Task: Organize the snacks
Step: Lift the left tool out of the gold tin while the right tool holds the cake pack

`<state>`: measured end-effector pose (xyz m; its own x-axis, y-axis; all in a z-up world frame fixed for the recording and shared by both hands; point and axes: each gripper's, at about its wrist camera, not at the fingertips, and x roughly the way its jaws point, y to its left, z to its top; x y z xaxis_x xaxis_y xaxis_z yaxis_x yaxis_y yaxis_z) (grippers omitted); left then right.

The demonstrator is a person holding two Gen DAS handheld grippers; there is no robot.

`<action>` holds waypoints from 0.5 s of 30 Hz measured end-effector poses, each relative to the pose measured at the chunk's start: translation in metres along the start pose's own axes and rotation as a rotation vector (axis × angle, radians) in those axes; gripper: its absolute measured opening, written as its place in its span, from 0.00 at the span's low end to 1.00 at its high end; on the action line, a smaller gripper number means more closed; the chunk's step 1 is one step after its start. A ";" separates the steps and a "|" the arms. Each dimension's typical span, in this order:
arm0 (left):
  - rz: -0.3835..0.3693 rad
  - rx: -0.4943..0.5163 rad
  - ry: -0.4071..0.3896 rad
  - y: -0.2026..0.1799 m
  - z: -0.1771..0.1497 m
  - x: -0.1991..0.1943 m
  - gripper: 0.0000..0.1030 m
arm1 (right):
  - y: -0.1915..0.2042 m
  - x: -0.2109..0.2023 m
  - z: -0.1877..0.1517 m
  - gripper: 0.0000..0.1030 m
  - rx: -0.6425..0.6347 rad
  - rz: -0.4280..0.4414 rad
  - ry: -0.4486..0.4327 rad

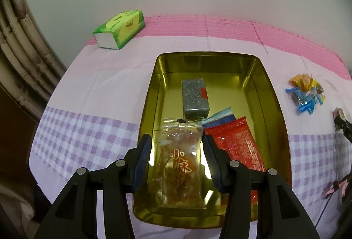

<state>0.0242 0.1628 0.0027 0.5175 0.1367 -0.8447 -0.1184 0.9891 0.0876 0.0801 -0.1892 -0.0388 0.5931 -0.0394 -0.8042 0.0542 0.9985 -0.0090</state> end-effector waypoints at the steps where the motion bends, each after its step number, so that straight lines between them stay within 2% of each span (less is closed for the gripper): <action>1: 0.001 -0.001 -0.004 0.001 -0.001 -0.001 0.49 | 0.003 -0.002 0.000 0.27 -0.002 0.005 -0.003; 10: -0.017 -0.030 0.016 0.008 -0.004 -0.006 0.49 | 0.059 -0.028 0.014 0.26 -0.089 0.113 -0.037; 13: -0.009 -0.072 0.030 0.017 -0.003 -0.005 0.49 | 0.084 -0.038 0.021 0.15 -0.134 0.164 -0.052; 15: -0.012 -0.101 0.029 0.024 -0.003 -0.006 0.49 | 0.103 -0.046 0.024 0.15 -0.166 0.186 -0.063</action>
<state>0.0157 0.1858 0.0079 0.4950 0.1222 -0.8602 -0.1979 0.9799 0.0253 0.0773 -0.0853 0.0119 0.6298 0.1489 -0.7624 -0.1904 0.9811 0.0343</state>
